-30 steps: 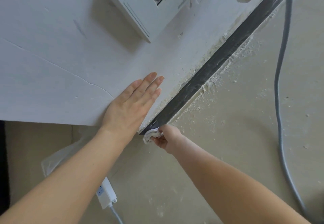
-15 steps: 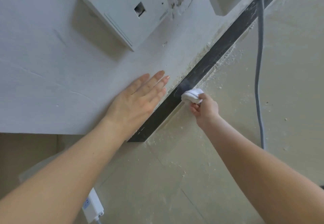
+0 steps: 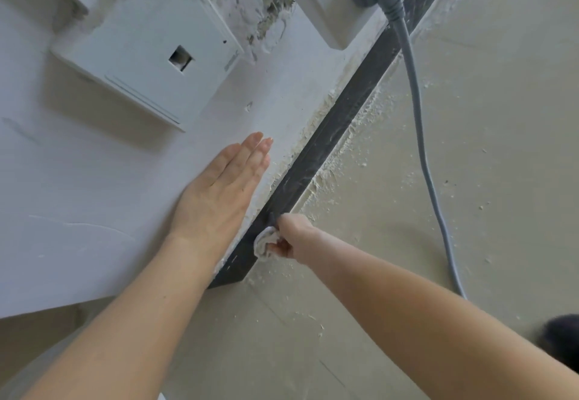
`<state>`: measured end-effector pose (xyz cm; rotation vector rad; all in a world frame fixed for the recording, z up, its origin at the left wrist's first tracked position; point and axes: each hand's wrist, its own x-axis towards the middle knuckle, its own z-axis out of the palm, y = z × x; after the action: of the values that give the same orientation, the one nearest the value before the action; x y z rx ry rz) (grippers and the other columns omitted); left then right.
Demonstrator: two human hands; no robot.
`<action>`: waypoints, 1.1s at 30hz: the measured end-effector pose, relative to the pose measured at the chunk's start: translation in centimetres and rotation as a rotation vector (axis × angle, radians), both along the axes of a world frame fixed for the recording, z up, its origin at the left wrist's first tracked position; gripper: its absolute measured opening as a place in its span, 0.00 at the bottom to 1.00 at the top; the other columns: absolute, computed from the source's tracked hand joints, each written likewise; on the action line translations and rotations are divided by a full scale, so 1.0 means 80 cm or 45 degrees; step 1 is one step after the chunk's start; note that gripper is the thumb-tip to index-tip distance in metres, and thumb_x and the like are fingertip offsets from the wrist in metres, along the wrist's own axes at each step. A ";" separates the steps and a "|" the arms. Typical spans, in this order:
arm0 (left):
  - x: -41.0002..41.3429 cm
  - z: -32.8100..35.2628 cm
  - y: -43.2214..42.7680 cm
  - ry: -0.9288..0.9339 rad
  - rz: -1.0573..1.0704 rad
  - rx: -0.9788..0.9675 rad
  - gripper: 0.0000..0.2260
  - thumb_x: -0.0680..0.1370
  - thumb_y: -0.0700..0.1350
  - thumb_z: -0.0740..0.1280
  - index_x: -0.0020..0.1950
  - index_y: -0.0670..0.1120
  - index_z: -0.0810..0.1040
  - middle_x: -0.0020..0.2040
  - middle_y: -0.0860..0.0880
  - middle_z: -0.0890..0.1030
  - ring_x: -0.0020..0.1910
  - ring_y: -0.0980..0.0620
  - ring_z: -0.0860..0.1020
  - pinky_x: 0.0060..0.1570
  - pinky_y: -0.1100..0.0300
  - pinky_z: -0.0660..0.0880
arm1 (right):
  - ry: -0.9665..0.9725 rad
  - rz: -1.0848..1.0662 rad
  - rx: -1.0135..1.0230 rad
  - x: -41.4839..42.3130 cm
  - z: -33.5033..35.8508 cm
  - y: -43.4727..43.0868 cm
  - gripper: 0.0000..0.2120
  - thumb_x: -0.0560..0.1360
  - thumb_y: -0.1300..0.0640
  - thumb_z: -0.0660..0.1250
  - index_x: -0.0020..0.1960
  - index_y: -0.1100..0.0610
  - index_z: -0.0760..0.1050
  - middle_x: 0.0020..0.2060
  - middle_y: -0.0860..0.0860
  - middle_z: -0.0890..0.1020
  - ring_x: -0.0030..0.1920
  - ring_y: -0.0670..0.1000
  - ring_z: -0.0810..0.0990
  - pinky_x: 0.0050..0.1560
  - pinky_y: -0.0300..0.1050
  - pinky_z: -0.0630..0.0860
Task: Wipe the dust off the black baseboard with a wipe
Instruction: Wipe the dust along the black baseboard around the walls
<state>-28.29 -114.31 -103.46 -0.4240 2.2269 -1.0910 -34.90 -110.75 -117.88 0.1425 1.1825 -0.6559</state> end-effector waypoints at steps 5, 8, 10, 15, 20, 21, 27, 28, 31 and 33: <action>0.000 0.000 -0.002 0.017 0.012 0.021 0.31 0.82 0.47 0.49 0.73 0.38 0.30 0.73 0.40 0.28 0.72 0.41 0.30 0.66 0.46 0.28 | 0.061 -0.153 -0.034 -0.055 0.001 -0.021 0.11 0.81 0.60 0.52 0.41 0.60 0.67 0.32 0.54 0.71 0.27 0.48 0.71 0.18 0.34 0.68; -0.001 -0.001 -0.002 -0.016 0.017 0.020 0.31 0.82 0.47 0.48 0.73 0.37 0.29 0.72 0.39 0.27 0.71 0.41 0.29 0.66 0.46 0.26 | 0.098 -0.460 -0.079 -0.088 -0.002 -0.022 0.04 0.79 0.61 0.55 0.47 0.57 0.67 0.36 0.52 0.71 0.31 0.47 0.73 0.23 0.34 0.74; -0.003 -0.001 -0.002 -0.020 0.026 0.027 0.30 0.82 0.46 0.47 0.72 0.37 0.28 0.72 0.40 0.27 0.70 0.41 0.28 0.66 0.47 0.25 | 0.073 -0.713 -0.081 -0.107 -0.002 -0.017 0.05 0.79 0.60 0.57 0.52 0.59 0.69 0.37 0.53 0.74 0.32 0.48 0.75 0.29 0.37 0.75; -0.004 -0.001 0.000 0.005 0.039 0.057 0.29 0.82 0.45 0.46 0.73 0.38 0.29 0.72 0.40 0.27 0.71 0.41 0.30 0.66 0.48 0.26 | 0.273 -0.838 0.050 -0.089 -0.003 0.016 0.10 0.75 0.55 0.57 0.50 0.59 0.74 0.31 0.54 0.74 0.26 0.49 0.70 0.26 0.41 0.68; -0.004 0.000 0.001 0.019 0.026 0.061 0.29 0.82 0.46 0.47 0.73 0.38 0.30 0.73 0.40 0.28 0.72 0.41 0.30 0.67 0.48 0.29 | -0.078 -0.062 -0.100 -0.001 0.027 0.052 0.07 0.76 0.61 0.58 0.49 0.62 0.74 0.31 0.56 0.77 0.28 0.51 0.76 0.32 0.42 0.76; -0.004 0.000 0.001 0.022 0.009 0.056 0.29 0.81 0.46 0.46 0.73 0.38 0.31 0.73 0.40 0.29 0.72 0.41 0.31 0.68 0.48 0.30 | -0.159 -0.041 -0.153 -0.002 0.034 0.048 0.08 0.77 0.62 0.57 0.52 0.63 0.73 0.33 0.57 0.79 0.29 0.51 0.78 0.31 0.42 0.77; -0.004 0.000 -0.002 0.029 0.003 0.057 0.28 0.79 0.45 0.42 0.74 0.38 0.33 0.74 0.40 0.31 0.72 0.41 0.32 0.60 0.43 0.24 | -0.092 -0.317 -0.143 -0.089 0.048 -0.015 0.15 0.78 0.65 0.51 0.54 0.66 0.74 0.41 0.61 0.78 0.26 0.48 0.75 0.22 0.34 0.73; -0.004 -0.001 -0.003 0.032 0.005 0.055 0.27 0.80 0.44 0.43 0.74 0.38 0.32 0.74 0.40 0.31 0.72 0.42 0.32 0.59 0.44 0.23 | -0.062 -0.355 -0.156 -0.100 0.051 -0.017 0.14 0.78 0.66 0.51 0.53 0.66 0.75 0.41 0.61 0.77 0.27 0.48 0.74 0.22 0.34 0.72; -0.005 0.000 -0.002 0.005 0.051 0.060 0.28 0.82 0.44 0.46 0.73 0.38 0.30 0.73 0.41 0.28 0.71 0.42 0.30 0.59 0.44 0.22 | -0.043 -0.682 -0.275 -0.128 0.056 -0.011 0.11 0.78 0.67 0.53 0.46 0.64 0.74 0.38 0.59 0.76 0.29 0.47 0.72 0.28 0.36 0.73; -0.005 0.000 -0.003 -0.012 0.064 0.059 0.29 0.82 0.45 0.46 0.73 0.38 0.29 0.72 0.40 0.27 0.71 0.41 0.28 0.59 0.43 0.23 | 0.013 -1.024 -0.291 -0.144 0.048 -0.007 0.10 0.78 0.61 0.55 0.45 0.64 0.73 0.34 0.56 0.75 0.29 0.48 0.72 0.28 0.37 0.72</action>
<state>-28.70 -114.52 -103.46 -0.4514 2.2166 -1.0118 -46.44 -111.35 -114.08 0.4317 1.0311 -1.4895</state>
